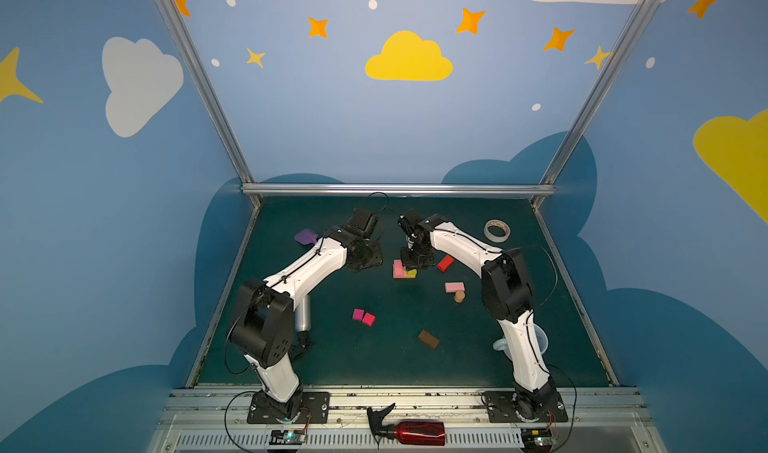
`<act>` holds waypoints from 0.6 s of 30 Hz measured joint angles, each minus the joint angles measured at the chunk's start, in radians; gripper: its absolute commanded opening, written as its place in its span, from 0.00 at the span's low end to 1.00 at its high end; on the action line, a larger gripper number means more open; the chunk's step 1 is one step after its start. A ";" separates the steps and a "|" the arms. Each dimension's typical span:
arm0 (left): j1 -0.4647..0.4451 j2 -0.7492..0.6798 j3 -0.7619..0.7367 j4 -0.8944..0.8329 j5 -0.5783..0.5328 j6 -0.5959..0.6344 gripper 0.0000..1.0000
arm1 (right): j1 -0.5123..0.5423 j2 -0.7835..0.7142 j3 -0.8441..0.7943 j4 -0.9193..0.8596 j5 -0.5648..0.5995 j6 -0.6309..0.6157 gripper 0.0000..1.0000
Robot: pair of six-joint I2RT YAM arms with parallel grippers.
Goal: Build the wood block tower
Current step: 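Lower the lime-green block beside the magenta block and open the right gripper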
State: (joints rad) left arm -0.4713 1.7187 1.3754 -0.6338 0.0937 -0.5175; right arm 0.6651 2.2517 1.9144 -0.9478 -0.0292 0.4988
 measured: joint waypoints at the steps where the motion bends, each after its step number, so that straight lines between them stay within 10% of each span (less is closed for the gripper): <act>1: 0.000 0.000 -0.001 0.000 0.000 0.000 0.46 | 0.000 0.000 0.000 0.000 -0.001 0.000 0.19; 18: 0.000 0.000 -0.001 0.002 0.004 -0.003 0.46 | 0.002 0.009 0.000 0.000 -0.006 0.002 0.27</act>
State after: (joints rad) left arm -0.4713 1.7187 1.3743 -0.6319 0.0978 -0.5209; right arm 0.6666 2.2604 1.9144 -0.9474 -0.0357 0.5011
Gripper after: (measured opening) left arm 0.456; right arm 0.272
